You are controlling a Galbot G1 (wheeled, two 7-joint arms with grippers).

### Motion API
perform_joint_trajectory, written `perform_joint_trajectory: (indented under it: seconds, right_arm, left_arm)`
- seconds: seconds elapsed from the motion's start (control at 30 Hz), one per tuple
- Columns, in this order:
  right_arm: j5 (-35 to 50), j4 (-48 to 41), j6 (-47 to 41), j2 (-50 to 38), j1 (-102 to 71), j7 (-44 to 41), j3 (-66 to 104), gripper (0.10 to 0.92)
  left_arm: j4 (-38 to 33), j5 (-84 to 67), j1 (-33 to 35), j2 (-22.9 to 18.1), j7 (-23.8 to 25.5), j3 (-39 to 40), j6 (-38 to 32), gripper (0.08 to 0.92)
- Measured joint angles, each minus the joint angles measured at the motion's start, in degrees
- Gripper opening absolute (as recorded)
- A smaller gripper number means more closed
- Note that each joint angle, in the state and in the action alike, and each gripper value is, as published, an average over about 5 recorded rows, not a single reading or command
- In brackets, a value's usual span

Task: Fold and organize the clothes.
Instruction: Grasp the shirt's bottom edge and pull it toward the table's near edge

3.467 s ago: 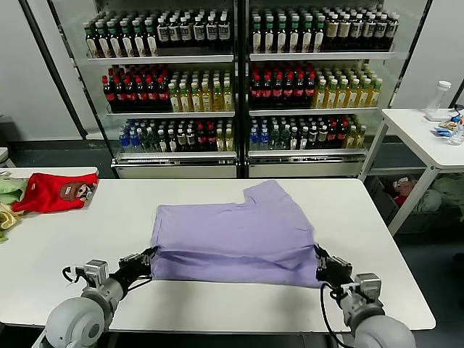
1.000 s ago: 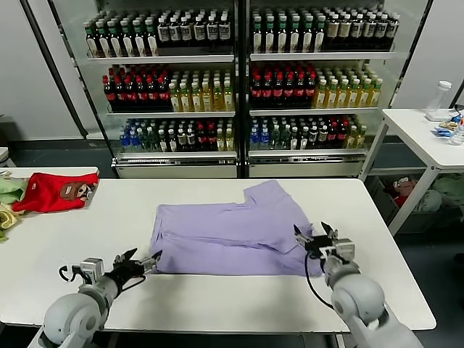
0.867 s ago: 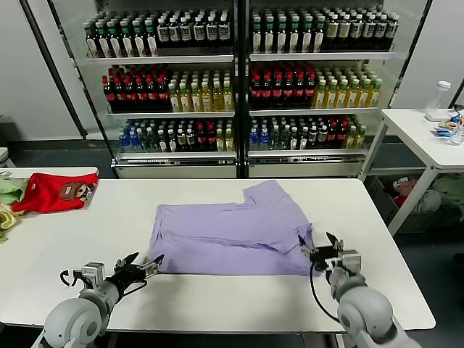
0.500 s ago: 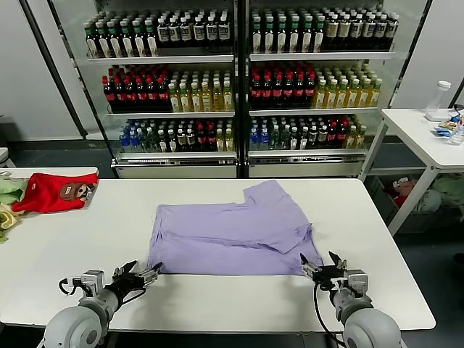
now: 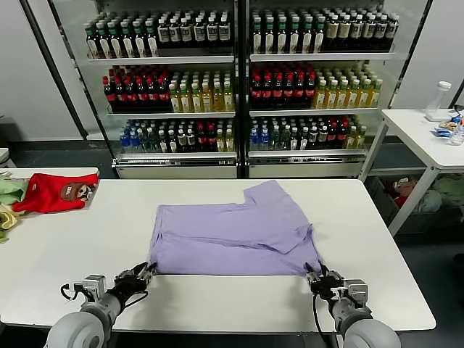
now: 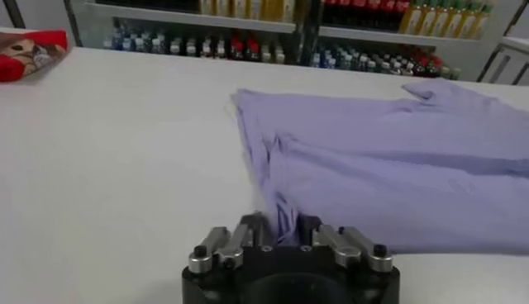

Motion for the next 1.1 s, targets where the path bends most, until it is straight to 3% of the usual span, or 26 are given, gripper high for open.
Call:
perform_joint_trajectory:
  seconds: [0.1,0.27,0.9,1.1]
  right_arm:
    - [0.4,0.7,0.0,-0.3,-0.5,0.1,0.4,0.142]
    - [0.8,3.3,-0.1,-1.2,-2.6,0.1,1.8,0.118]
    - [-3.0,15.3,-0.1,0.6,-18.3,0.4,3.9,0.121]
    - [-5.0,17.2,-0.1,1.0,-20.3,0.2,4.1,0.249]
  left_arm:
    - [-0.3,0.2,0.5,-0.3,0.4,0.0,0.0,0.170]
    - [-2.0,-0.1,2.0,0.3,0.5,-1.1,0.3,0.096]
    - [-13.8,0.8,18.1,3.7,0.5,-10.7,0.5,0.096]
    - [-14.5,2.2,20.1,4.1,0.4,-12.2,0.4,0.142]
